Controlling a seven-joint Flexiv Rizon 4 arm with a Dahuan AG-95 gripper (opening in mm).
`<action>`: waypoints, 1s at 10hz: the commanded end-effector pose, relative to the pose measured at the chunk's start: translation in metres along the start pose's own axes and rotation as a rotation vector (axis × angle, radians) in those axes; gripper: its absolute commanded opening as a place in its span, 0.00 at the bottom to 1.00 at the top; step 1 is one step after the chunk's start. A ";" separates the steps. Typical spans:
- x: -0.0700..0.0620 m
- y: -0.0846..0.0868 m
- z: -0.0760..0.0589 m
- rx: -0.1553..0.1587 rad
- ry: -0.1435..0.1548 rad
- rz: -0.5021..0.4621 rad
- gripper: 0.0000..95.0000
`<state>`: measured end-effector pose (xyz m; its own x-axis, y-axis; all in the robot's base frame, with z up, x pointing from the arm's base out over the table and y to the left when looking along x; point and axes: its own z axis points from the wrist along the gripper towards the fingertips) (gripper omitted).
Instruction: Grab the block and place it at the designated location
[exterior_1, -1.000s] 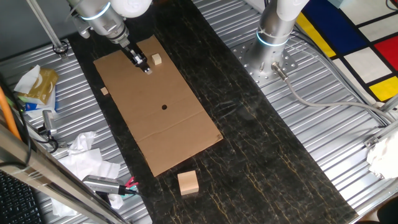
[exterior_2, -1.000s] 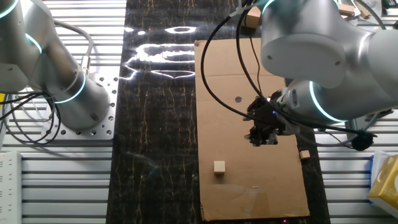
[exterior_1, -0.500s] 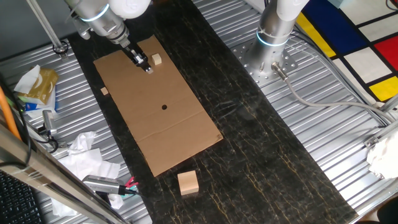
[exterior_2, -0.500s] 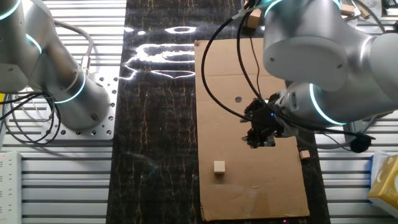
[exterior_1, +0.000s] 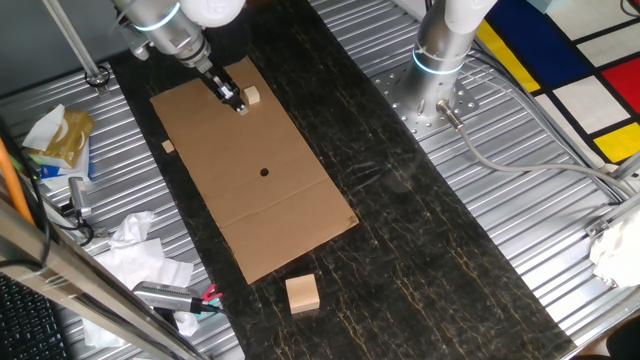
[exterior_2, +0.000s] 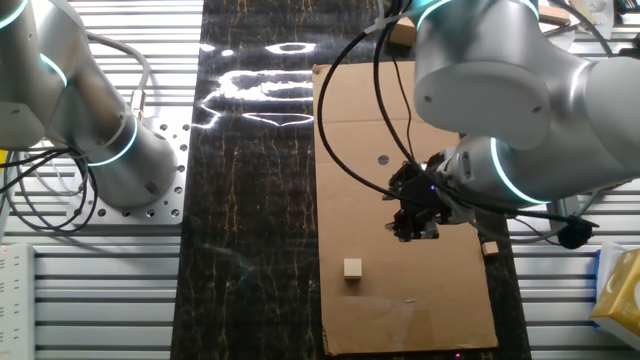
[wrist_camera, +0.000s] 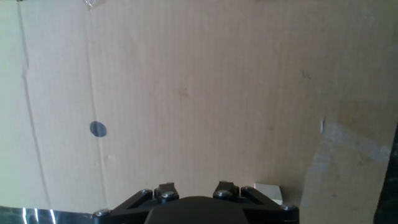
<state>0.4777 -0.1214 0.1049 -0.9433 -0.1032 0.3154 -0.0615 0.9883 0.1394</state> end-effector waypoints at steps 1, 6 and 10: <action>-0.001 0.000 0.001 0.000 0.013 -0.001 0.40; 0.005 -0.008 0.002 -0.003 0.020 -0.010 0.40; 0.009 -0.015 0.005 -0.003 0.018 -0.021 0.40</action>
<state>0.4683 -0.1370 0.1012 -0.9357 -0.1250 0.3298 -0.0795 0.9858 0.1482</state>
